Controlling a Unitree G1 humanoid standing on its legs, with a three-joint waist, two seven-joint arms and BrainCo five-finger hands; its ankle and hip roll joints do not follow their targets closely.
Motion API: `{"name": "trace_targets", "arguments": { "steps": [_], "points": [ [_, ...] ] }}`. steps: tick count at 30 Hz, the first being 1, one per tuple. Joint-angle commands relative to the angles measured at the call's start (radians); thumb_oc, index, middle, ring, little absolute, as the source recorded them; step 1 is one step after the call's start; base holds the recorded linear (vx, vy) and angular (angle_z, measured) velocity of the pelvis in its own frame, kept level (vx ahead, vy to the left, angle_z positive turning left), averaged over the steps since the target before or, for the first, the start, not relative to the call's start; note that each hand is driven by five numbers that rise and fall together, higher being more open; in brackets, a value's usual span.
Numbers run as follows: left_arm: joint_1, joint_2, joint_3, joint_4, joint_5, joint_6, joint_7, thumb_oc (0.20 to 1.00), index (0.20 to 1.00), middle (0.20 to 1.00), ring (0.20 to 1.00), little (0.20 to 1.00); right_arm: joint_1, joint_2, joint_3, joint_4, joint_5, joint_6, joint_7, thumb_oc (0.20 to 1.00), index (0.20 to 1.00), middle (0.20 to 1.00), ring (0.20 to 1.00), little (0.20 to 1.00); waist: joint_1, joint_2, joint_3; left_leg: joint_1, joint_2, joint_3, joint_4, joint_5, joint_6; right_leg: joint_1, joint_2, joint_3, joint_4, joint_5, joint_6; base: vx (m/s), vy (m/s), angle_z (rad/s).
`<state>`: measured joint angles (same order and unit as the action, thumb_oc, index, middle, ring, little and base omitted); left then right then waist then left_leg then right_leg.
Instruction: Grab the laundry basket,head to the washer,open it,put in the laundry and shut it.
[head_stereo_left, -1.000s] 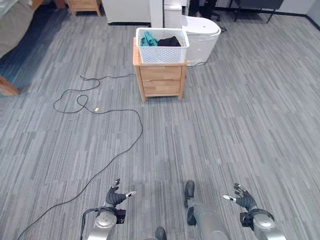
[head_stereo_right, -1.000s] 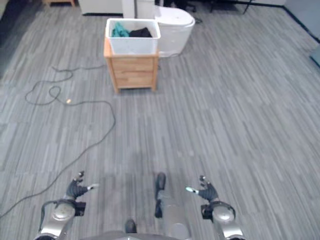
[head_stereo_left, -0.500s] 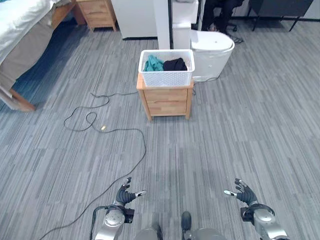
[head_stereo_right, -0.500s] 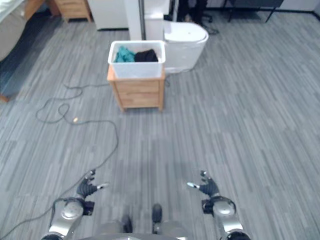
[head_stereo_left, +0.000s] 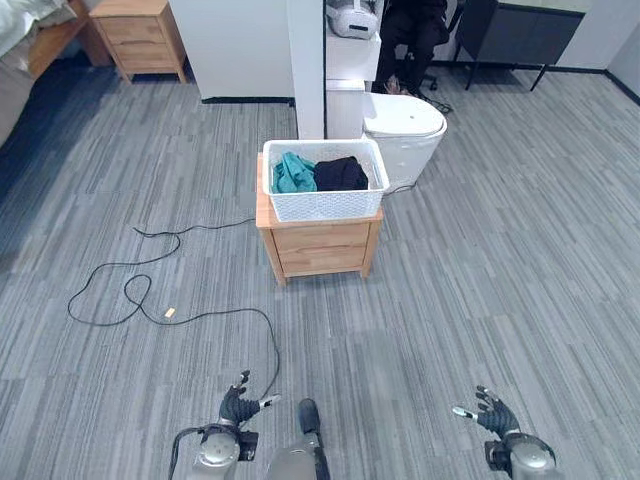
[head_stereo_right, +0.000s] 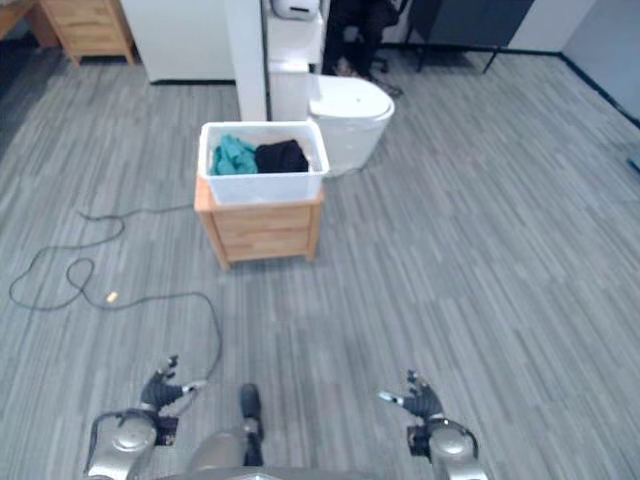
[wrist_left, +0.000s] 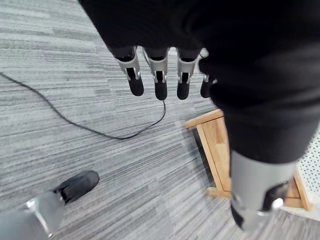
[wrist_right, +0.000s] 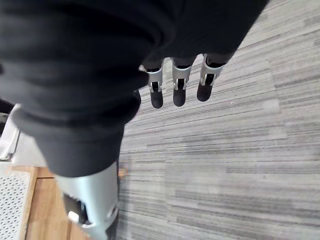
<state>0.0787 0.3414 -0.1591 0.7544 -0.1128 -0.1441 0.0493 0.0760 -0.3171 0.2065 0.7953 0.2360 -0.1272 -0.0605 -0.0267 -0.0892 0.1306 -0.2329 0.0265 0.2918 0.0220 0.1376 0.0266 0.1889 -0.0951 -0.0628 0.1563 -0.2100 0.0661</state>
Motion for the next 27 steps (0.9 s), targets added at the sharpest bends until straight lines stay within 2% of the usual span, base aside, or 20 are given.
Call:
{"name": "trace_targets", "arguments": {
  "steps": [1,3,4,5,7,8,9,10,11,13,15,16,17,18,19,20,23,25,27],
  "points": [
    [-0.016,0.049,-0.011,-0.048,0.006,-0.023,0.023,1.000,1.000,1.000,1.000,1.000,-0.041,-0.002,-0.008,-0.054,-0.001,-0.022,0.003,1.000,1.000,1.000,1.000,1.000,0.007,-0.020,0.001,0.013,0.031,-0.030,0.079,-0.121,-0.036,-0.094,-0.013,0.045,0.107,0.136,0.085,0.28,0.180,-0.02],
    [-0.024,0.057,-0.011,-0.055,0.003,-0.022,0.027,1.000,1.000,1.000,1.000,1.000,-0.056,0.006,0.000,-0.075,0.002,-0.025,0.001,1.000,1.000,1.000,1.000,1.000,0.002,-0.017,0.004,0.037,0.014,-0.016,0.079,-0.158,-0.011,-0.148,-0.019,0.047,0.201,0.200,0.107,0.31,0.195,0.06],
    [-0.030,0.059,-0.013,-0.058,-0.001,-0.022,0.029,1.000,1.000,1.000,1.000,1.000,-0.067,0.007,0.015,-0.100,-0.004,-0.026,0.001,1.000,1.000,1.000,1.000,1.000,-0.009,-0.006,0.015,0.087,0.001,-0.013,0.062,-0.180,0.001,-0.221,-0.013,0.033,0.239,0.225,0.103,0.37,0.219,-0.11],
    [-0.033,0.057,-0.013,-0.057,-0.005,-0.023,0.030,1.000,1.000,1.000,1.000,1.000,-0.069,0.004,0.022,-0.111,-0.009,-0.027,0.001,1.000,1.000,1.000,1.000,1.000,-0.019,0.009,0.027,0.118,-0.004,-0.022,0.049,-0.190,0.006,-0.278,0.011,0.036,0.257,0.207,0.090,0.39,0.193,-0.29],
    [-0.026,0.055,-0.013,-0.060,-0.005,-0.023,0.029,1.000,1.000,1.000,1.000,1.000,-0.072,-0.002,0.031,-0.126,-0.018,-0.026,0.004,1.000,1.000,1.000,1.000,1.000,-0.029,0.026,0.035,0.159,-0.010,-0.024,0.033,-0.211,0.008,-0.319,0.026,0.000,0.201,0.159,0.077,0.25,0.081,-0.27],
    [-0.025,0.054,-0.013,-0.060,-0.005,-0.022,0.029,1.000,1.000,1.000,1.000,1.000,-0.071,-0.003,0.031,-0.126,-0.018,-0.026,0.004,1.000,1.000,1.000,1.000,1.000,-0.031,0.026,0.037,0.162,-0.010,-0.026,0.033,-0.212,0.008,-0.316,0.025,-0.002,0.203,0.157,0.077,0.25,0.058,-0.01],
    [-0.021,0.054,-0.014,-0.059,-0.007,-0.022,0.028,1.000,1.000,1.000,1.000,1.000,-0.072,-0.006,0.034,-0.129,-0.020,-0.026,0.004,1.000,1.000,1.000,1.000,1.000,-0.034,0.033,0.045,0.193,-0.018,-0.033,0.023,-0.235,0.007,-0.355,0.028,-0.024,0.174,0.131,0.072,0.29,0.004,0.06],
    [-0.016,0.046,-0.012,-0.049,-0.008,-0.021,0.027,1.000,1.000,1.000,1.000,1.000,-0.073,-0.007,0.039,-0.132,-0.023,-0.025,0.003,1.000,1.000,1.000,1.000,1.000,-0.046,0.035,0.057,0.223,-0.027,-0.033,0.019,-0.246,0.007,-0.393,0.027,-0.067,0.094,0.145,0.064,0.29,0.004,0.02],
    [-0.016,0.045,-0.012,-0.049,-0.008,-0.021,0.027,1.000,1.000,1.000,1.000,1.000,-0.073,-0.007,0.040,-0.132,-0.023,-0.025,0.003,1.000,1.000,1.000,1.000,1.000,-0.048,0.037,0.060,0.226,-0.026,-0.035,0.019,-0.247,0.007,-0.388,0.028,-0.070,0.091,0.145,0.064,0.25,-0.051,0.02],
    [-0.012,0.034,-0.012,-0.043,-0.011,-0.024,0.024,1.000,1.000,1.000,1.000,1.000,-0.067,-0.007,0.041,-0.127,-0.028,-0.024,0.003,1.000,1.000,1.000,1.000,1.000,-0.065,0.035,0.072,0.272,-0.044,-0.058,0.027,-0.280,0.005,-0.436,0.027,-0.081,-0.010,0.179,0.074,0.30,-0.063,0.09],
    [-0.012,0.034,-0.012,-0.043,-0.011,-0.024,0.024,1.000,1.000,1.000,1.000,1.000,-0.068,-0.008,0.041,-0.127,-0.028,-0.024,0.003,1.000,1.000,1.000,1.000,1.000,-0.066,0.037,0.074,0.274,-0.043,-0.060,0.027,-0.281,0.005,-0.432,0.028,-0.083,-0.011,0.179,0.074,0.22,-0.068,0.13],
    [-0.014,0.028,-0.018,-0.043,-0.006,-0.025,0.023,1.000,1.000,1.000,1.000,1.000,-0.058,-0.008,0.037,-0.117,-0.030,-0.019,0.004,1.000,1.000,1.000,1.000,1.000,-0.079,0.042,0.075,0.311,-0.049,-0.086,0.027,-0.306,-0.001,-0.453,0.033,-0.053,-0.032,0.194,0.082,0.44,-0.206,0.31],
    [-0.011,0.026,-0.024,-0.051,0.003,-0.032,0.014,1.000,1.000,1.000,1.000,1.000,-0.040,-0.012,0.030,-0.118,-0.023,-0.020,0.008,1.000,1.000,1.000,1.000,1.000,-0.085,0.031,0.061,0.320,-0.061,-0.104,0.053,-0.333,-0.005,-0.421,0.026,-0.021,-0.061,0.214,0.077,0.44,-0.206,0.46],
    [-0.011,0.026,-0.024,-0.051,0.004,-0.032,0.014,1.000,1.000,1.000,1.000,1.000,-0.039,-0.013,0.030,-0.118,-0.023,-0.021,0.008,1.000,1.000,1.000,1.000,1.000,-0.085,0.032,0.062,0.320,-0.060,-0.105,0.054,-0.334,-0.005,-0.419,0.027,-0.022,-0.063,0.215,0.077,0.41,-0.250,0.70],
    [-0.013,0.019,-0.034,-0.047,0.006,-0.031,0.011,1.000,1.000,1.000,1.000,1.000,-0.033,-0.025,0.024,-0.104,-0.024,-0.022,0.006,1.000,1.000,1.000,1.000,1.000,-0.088,0.037,0.042,0.328,-0.046,-0.101,0.096,-0.340,-0.033,-0.389,0.022,-0.037,-0.067,0.221,0.059,0.22,-0.136,0.99],
    [-0.013,0.019,-0.034,-0.047,0.006,-0.031,0.011,1.000,1.000,1.000,1.000,1.000,-0.032,-0.025,0.024,-0.104,-0.024,-0.023,0.006,1.000,1.000,1.000,1.000,1.000,-0.089,0.038,0.042,0.327,-0.045,-0.102,0.098,-0.341,-0.033,-0.388,0.022,-0.038,-0.068,0.221,0.059,0.31,-0.209,0.86],
    [-0.018,0.011,-0.043,-0.050,0.001,-0.028,0.006,1.000,1.000,1.000,1.000,1.000,-0.022,-0.044,0.018,-0.109,-0.020,-0.024,0.006,1.000,1.000,1.000,1.000,1.000,-0.094,0.037,0.032,0.276,0.006,-0.088,0.277,-0.262,-0.093,-0.331,0.029,-0.062,-0.078,0.196,0.023,0.22,-0.190,0.42],
    [-0.028,0.000,-0.050,-0.027,-0.001,-0.026,0.011,1.000,1.000,1.000,1.000,1.000,-0.018,-0.058,0.013,-0.107,-0.013,-0.023,0.003,1.000,1.000,1.000,1.000,1.000,-0.088,0.029,0.033,0.236,0.034,-0.070,0.309,-0.247,-0.090,-0.277,0.035,-0.069,-0.103,0.165,0.006,0.22,-0.139,0.01],
    [-0.028,-0.003,-0.053,-0.021,0.000,-0.025,0.012,1.000,1.000,1.000,1.000,1.000,-0.018,-0.062,0.012,-0.103,-0.014,-0.021,0.002,1.000,1.000,1.000,1.000,1.000,-0.084,0.028,0.032,0.228,0.033,-0.068,0.280,-0.260,-0.082,-0.262,0.034,-0.071,-0.113,0.160,0.008,0.16,-0.043,-0.04]
  ]
}}
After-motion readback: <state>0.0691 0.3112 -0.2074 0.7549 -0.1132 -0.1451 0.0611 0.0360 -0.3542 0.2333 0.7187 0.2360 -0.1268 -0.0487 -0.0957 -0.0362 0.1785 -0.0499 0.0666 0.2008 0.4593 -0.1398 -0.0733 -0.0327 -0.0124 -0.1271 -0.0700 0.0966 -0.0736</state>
